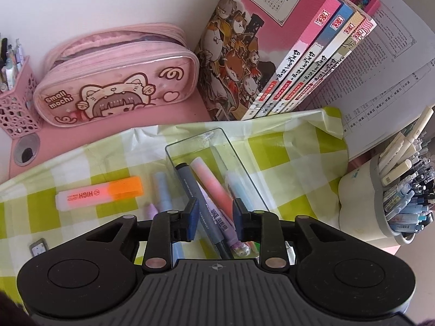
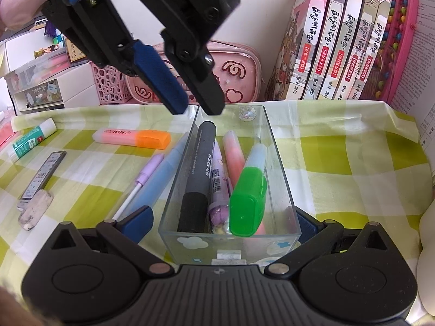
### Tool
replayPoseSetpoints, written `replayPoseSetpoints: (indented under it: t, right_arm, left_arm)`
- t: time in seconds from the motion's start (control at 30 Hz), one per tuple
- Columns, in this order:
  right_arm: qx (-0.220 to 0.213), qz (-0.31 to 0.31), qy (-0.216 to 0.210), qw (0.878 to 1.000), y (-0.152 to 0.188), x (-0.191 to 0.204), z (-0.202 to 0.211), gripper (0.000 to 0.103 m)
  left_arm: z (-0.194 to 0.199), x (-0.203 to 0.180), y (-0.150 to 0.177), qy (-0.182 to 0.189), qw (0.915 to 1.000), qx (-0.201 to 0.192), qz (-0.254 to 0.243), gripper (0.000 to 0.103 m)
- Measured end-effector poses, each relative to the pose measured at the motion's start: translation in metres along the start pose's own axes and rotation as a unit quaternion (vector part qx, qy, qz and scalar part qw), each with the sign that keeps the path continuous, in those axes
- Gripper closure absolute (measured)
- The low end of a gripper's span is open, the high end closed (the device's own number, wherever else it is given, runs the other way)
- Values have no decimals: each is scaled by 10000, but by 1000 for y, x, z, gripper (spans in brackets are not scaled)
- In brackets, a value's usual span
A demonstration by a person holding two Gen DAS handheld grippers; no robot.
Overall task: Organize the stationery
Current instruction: 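Lower the dark grey marker into the box and open the left gripper, then withdraw the left tool and move it to the orange-capped highlighter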
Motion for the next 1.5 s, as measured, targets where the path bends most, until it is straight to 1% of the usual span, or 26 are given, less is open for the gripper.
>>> replayPoseSetpoints:
  t: [0.07,0.13,0.2,0.3,0.4,0.57,0.67,1.0,1.1,1.23,1.37,1.43,1.5]
  right_arm:
    - [5,12,12,10000,0,0,0,2]
    - [12,28,27,10000,1,1,-1,2]
    - [18,43,40,10000,1,1,-2,2]
    - [30,70,65,9999,0,3,-2,2]
    - [31,73,67,9999,0,3,-3,2]
    - [32,79,73,9999,0,3,-3,2]
    - [31,79,73,9999,0,3,-3,2]
    - [28,82,76,9999,0,3,-3,2]
    - [27,84,78,9999,0,3,-3,3]
    - [0,59,115,9999,0,2,-3,6]
    - [-36,22,174,9998,0,-1,-2,12]
    - [-58,2,212,9998,0,-1,0,15]
    - [-65,-6,227,9997,0,-1,1,17]
  left_arm:
    - [4,6,3,-49,10000,-79,-9,63]
    - [6,12,6,-162,9997,-155,-38,59]
    - [8,19,10,-258,9995,-200,-55,53]
    - [10,29,14,-408,9988,-254,-66,51]
    - [11,40,18,-582,9978,-318,-88,41]
    - [10,59,27,-675,9972,-312,-20,39]
    - [7,69,34,-689,9972,-292,27,36]
    - [-10,89,59,-607,9977,-261,120,34]
    - [-17,92,66,-514,9983,-220,169,34]
    - [-22,96,70,-476,9985,-212,186,34]
    - [-21,100,68,-625,9973,-377,67,34]
    - [-21,100,66,-747,9958,-513,-94,34]
    - [-21,99,63,-939,9926,-684,-347,34]
Point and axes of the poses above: each gripper's, at about its wrist camera, not at the fingertips, and z roughly against the way its jaws point, x to its left, y to its underside, the point moved 2 cm from there along -z, roughly the way its jaws point, and after that the axes turned 4 degrees about x, right-handed, at the moved point
